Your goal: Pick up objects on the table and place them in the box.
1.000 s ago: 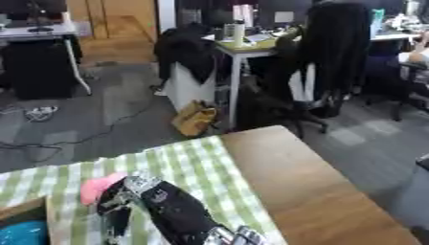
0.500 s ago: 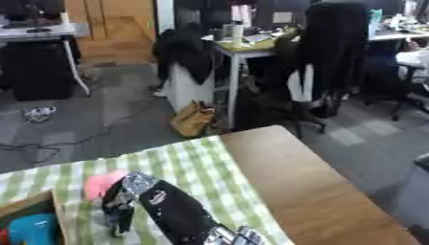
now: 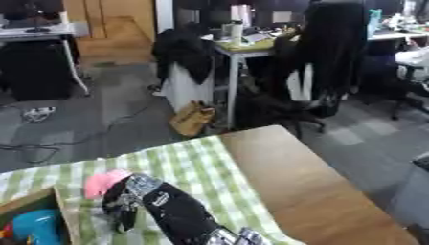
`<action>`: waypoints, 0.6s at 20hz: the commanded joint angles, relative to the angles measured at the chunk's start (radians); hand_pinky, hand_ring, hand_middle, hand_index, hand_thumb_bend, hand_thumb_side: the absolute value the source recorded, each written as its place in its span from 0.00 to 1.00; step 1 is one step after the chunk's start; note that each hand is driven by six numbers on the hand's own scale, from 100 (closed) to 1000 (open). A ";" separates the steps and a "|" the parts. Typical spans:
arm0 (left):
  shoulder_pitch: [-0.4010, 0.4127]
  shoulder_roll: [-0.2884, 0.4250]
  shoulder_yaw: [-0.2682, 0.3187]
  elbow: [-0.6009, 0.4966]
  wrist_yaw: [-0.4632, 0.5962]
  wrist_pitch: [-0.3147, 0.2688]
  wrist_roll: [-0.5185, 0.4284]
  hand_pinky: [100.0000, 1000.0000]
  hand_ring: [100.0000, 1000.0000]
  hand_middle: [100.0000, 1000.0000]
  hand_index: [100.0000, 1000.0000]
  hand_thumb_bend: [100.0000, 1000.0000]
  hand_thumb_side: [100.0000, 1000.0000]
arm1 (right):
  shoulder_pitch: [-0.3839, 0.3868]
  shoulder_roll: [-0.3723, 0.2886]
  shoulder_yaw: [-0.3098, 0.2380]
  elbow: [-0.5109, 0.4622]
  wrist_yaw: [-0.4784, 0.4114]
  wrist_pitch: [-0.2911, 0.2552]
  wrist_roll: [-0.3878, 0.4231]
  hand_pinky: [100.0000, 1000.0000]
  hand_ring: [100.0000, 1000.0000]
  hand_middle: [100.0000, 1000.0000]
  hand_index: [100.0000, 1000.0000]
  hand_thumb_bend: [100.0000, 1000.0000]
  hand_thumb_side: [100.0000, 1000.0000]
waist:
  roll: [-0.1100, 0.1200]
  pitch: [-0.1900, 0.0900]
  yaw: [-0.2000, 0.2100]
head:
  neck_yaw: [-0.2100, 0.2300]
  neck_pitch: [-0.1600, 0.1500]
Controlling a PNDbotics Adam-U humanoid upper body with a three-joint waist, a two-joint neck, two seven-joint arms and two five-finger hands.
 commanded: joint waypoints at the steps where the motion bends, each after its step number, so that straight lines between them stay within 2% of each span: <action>1: -0.009 0.005 0.000 -0.013 -0.003 -0.009 0.010 0.82 0.86 0.81 0.84 0.15 1.00 | 0.005 -0.015 0.002 0.025 -0.038 0.000 -0.017 0.53 0.51 0.64 0.74 0.19 0.25 | 0.018 -0.022 -0.002 | -0.007 -0.003; 4: -0.008 0.004 -0.001 -0.013 -0.004 -0.008 0.010 0.82 0.86 0.81 0.84 0.15 1.00 | 0.006 -0.013 0.006 0.026 -0.071 0.003 -0.030 0.50 0.48 0.61 0.70 0.19 0.25 | 0.019 -0.022 -0.003 | -0.008 -0.001; 7: -0.008 0.004 -0.001 -0.013 -0.004 -0.008 0.009 0.82 0.86 0.81 0.84 0.15 1.00 | 0.006 -0.013 0.009 0.028 -0.100 0.007 -0.031 0.44 0.44 0.53 0.62 0.13 0.27 | 0.018 -0.024 -0.003 | -0.009 0.000; 11: -0.006 0.005 -0.002 -0.013 -0.004 -0.008 0.009 0.82 0.86 0.81 0.84 0.16 1.00 | 0.002 -0.016 0.013 0.023 -0.136 0.011 -0.024 0.41 0.43 0.49 0.61 0.09 0.28 | 0.017 -0.030 -0.003 | -0.010 0.003; 12: -0.006 0.005 -0.002 -0.013 -0.004 -0.008 0.010 0.82 0.86 0.81 0.84 0.16 1.00 | 0.001 -0.016 0.014 0.022 -0.143 0.013 -0.022 0.37 0.41 0.47 0.58 0.06 0.29 | 0.017 -0.032 -0.004 | -0.011 0.004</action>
